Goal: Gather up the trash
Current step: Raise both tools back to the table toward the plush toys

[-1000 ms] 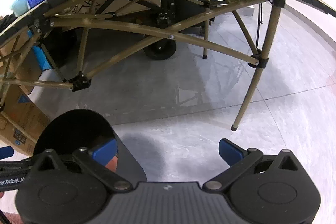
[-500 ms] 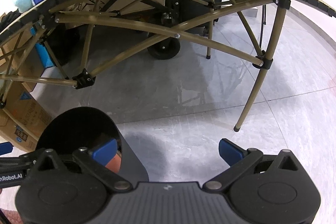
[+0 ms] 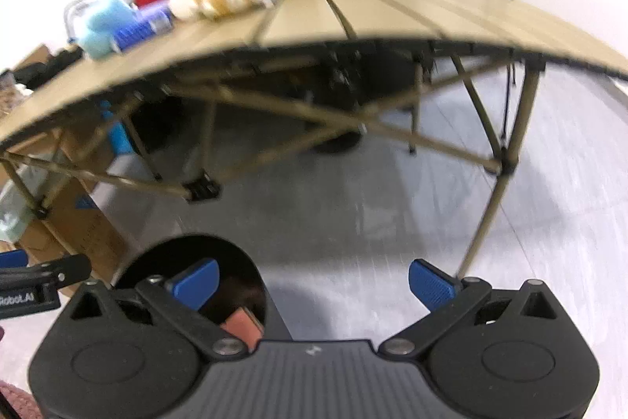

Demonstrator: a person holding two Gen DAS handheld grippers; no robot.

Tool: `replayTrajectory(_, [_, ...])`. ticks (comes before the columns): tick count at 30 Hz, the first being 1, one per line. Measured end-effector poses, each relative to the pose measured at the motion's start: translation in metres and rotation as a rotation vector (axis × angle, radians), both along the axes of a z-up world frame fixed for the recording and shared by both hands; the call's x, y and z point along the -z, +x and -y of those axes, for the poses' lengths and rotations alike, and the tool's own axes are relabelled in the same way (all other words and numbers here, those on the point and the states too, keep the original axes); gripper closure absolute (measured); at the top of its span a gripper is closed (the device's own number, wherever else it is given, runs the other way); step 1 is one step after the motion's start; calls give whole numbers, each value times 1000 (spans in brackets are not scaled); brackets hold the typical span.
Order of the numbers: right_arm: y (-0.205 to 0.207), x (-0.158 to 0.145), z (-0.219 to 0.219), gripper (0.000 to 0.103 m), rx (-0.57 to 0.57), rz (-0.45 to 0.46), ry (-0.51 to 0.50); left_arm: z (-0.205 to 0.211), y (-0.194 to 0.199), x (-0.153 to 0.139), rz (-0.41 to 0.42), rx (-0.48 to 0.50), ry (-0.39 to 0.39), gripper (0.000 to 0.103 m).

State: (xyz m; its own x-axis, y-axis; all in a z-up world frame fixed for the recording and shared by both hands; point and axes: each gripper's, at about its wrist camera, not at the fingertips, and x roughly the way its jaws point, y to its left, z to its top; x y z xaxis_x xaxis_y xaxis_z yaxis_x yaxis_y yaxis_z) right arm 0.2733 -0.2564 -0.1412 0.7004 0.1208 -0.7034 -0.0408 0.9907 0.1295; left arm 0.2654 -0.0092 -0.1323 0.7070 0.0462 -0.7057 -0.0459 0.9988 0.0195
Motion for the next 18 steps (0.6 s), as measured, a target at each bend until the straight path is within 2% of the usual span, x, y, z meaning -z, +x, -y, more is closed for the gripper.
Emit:
replayTrajectory(9, [-15,-47,-8,0,-84,199,43,-10,-17,-40,171,-23,28,0])
replayTrajectory(18, [-9,-85,-27,0,-158,357,39,-12,-15,-73,321,-44,50,0])
